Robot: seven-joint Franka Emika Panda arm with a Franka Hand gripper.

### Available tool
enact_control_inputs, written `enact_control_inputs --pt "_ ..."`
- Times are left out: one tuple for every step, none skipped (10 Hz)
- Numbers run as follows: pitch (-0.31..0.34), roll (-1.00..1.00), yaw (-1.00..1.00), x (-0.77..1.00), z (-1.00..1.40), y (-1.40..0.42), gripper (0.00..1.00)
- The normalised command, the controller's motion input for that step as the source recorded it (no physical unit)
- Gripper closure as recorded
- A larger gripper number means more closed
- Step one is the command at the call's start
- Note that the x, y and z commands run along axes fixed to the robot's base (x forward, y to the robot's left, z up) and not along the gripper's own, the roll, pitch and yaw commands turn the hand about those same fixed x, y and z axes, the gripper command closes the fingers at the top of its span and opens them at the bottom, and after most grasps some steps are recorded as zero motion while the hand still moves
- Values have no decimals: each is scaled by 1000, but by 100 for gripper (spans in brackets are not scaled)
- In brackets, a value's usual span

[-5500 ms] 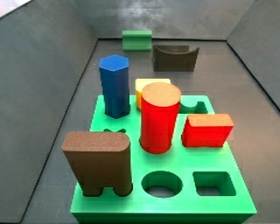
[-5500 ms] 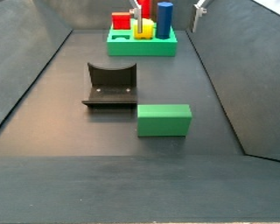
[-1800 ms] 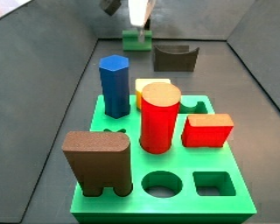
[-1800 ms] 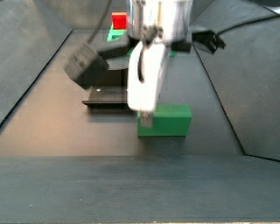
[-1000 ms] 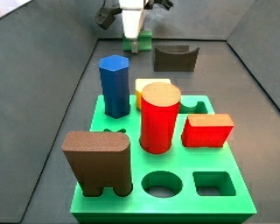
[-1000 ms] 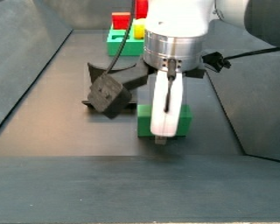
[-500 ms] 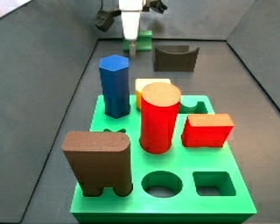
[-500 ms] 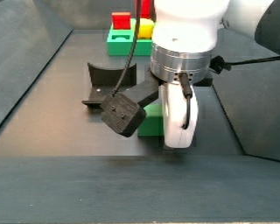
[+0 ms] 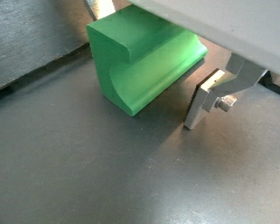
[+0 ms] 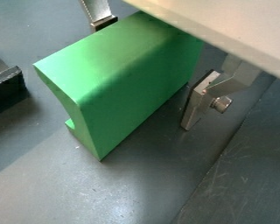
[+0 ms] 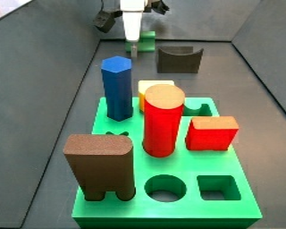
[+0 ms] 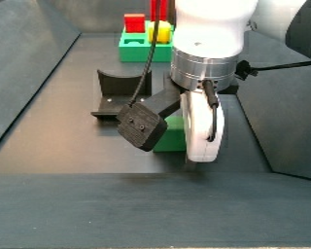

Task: Pick up the arch object. Move up. Place the arch object on the fixture. Regrasp the arch object. Rotate the arch object. Move to above the board. Insert the arch object.
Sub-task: Pick up the arch object.

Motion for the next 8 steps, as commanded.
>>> enact_control_inputs --pt "0 0 0 0 0 0 0" --pt "0 0 0 0 0 0 100" --pt "0 0 0 0 0 0 100" --pt "0 0 0 0 0 0 100" --pt "0 0 0 0 0 0 100" --pt "0 0 0 0 0 0 100" --pt "0 0 0 0 0 0 100" --pt "0 0 0 0 0 0 100"
